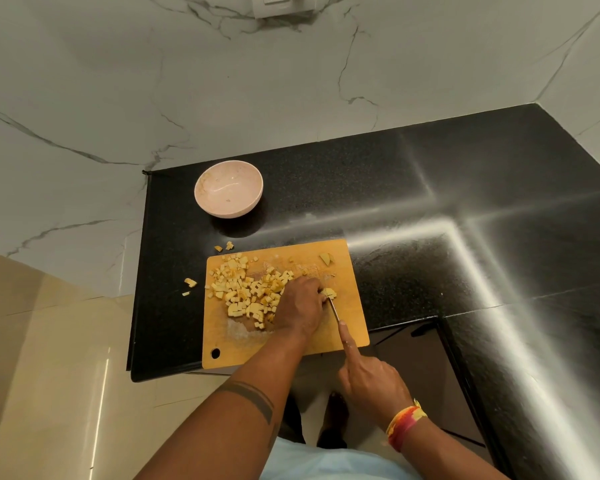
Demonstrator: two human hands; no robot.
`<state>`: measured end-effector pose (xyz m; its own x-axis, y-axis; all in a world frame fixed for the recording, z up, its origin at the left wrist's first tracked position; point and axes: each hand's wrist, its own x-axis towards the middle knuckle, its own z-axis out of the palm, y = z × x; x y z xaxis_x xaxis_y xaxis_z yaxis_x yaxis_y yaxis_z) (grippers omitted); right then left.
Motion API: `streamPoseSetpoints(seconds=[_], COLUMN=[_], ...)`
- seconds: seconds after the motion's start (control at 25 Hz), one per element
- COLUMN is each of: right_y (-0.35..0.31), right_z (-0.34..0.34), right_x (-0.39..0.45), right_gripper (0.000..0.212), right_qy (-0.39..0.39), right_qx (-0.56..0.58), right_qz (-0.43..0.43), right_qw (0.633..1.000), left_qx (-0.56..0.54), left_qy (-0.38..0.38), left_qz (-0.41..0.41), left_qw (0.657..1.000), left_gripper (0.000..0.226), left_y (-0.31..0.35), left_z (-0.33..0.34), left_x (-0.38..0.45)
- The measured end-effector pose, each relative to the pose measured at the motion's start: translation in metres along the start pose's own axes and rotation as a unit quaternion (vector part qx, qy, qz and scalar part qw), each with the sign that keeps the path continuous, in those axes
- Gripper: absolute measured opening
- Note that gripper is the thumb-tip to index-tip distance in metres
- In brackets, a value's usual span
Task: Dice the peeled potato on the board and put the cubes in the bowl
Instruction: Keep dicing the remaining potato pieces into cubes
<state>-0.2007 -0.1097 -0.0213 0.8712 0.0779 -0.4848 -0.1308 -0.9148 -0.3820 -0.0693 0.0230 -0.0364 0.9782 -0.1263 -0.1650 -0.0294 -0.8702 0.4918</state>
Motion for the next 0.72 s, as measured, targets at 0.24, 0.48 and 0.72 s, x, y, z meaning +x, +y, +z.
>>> streamPoseSetpoints(seconds=[0.24,0.48,0.72], right_y=[0.006,-0.032,-0.029], right_z=[-0.001,0.006,-0.015], right_x=[0.004,0.032,0.039], right_gripper=[0.08,0.079,0.077], right_qy=[0.045,0.026,0.058], right_qx=[0.048,0.042,0.065], right_qz=[0.018,-0.019,0.005], right_qw=[0.998,0.999,0.996], left_qx=[0.012,0.019,0.022], left_qy=[0.015,0.032,0.06], left_qz=[0.016,0.021,0.019], left_qw=[1.0,0.999,0.998], left_gripper=[0.018,0.023,0.018], left_y=[-0.009,-0.015,-0.015], left_z=[-0.004,-0.013,-0.017], left_x=[-0.007,-0.009,0.003])
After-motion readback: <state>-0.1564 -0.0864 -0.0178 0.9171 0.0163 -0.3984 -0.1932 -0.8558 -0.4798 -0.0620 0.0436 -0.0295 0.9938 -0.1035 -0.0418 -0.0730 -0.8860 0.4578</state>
